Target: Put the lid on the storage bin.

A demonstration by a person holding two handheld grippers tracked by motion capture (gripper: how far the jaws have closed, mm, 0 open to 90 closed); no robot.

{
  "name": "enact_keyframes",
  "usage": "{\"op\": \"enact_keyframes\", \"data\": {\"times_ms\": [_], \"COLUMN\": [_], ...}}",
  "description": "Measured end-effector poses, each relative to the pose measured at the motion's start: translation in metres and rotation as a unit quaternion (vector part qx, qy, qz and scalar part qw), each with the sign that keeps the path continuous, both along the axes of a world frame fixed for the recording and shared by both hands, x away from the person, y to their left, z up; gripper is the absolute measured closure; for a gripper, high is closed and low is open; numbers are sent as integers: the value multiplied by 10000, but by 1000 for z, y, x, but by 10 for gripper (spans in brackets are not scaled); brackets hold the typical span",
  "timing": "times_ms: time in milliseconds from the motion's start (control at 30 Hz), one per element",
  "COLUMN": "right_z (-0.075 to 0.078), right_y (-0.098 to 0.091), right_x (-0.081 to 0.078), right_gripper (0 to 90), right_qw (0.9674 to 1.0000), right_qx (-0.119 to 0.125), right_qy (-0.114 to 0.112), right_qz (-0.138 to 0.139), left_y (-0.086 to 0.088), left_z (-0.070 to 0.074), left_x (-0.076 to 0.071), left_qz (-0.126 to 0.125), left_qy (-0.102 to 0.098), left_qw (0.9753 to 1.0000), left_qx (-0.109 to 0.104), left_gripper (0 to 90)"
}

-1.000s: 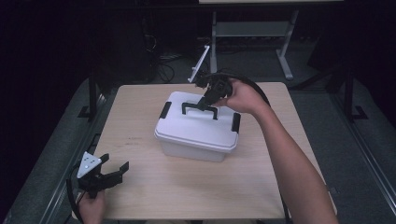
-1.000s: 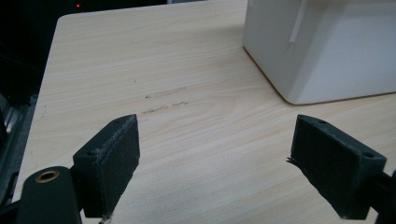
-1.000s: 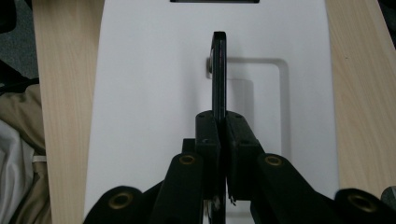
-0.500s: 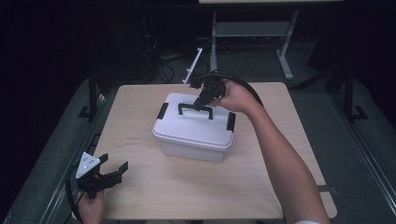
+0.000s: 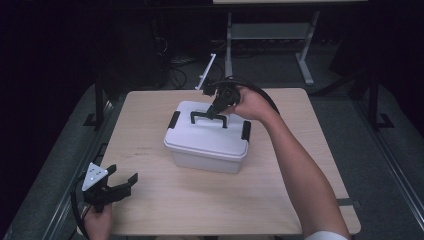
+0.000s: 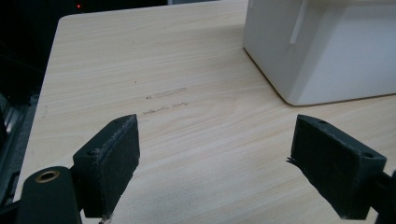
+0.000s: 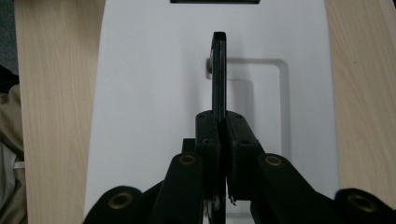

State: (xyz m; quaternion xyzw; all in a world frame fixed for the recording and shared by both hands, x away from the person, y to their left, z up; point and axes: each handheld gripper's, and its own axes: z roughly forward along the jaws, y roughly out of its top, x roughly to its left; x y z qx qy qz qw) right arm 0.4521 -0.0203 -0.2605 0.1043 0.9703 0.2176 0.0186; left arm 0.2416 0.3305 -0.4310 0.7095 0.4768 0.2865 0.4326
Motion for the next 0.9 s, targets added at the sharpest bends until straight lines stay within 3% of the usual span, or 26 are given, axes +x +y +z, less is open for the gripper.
{"op": "enact_keyframes", "data": {"times_ms": [467,900], "right_z": [0,-6], "right_y": [3,5], "right_x": [0,4], "right_gripper": [848,843], "right_qw": [9999,9999], "right_qx": [-31,-76], "right_qy": [-70,12], "right_qz": [118,129], "left_y": [1,4], "left_z": [0,-1], "left_x": [0,0], "left_qz": [24,45], "left_qy": [-2,2], "left_qw": [10000,10000], "left_qx": [-25,-49], "left_gripper": [149,149]}}
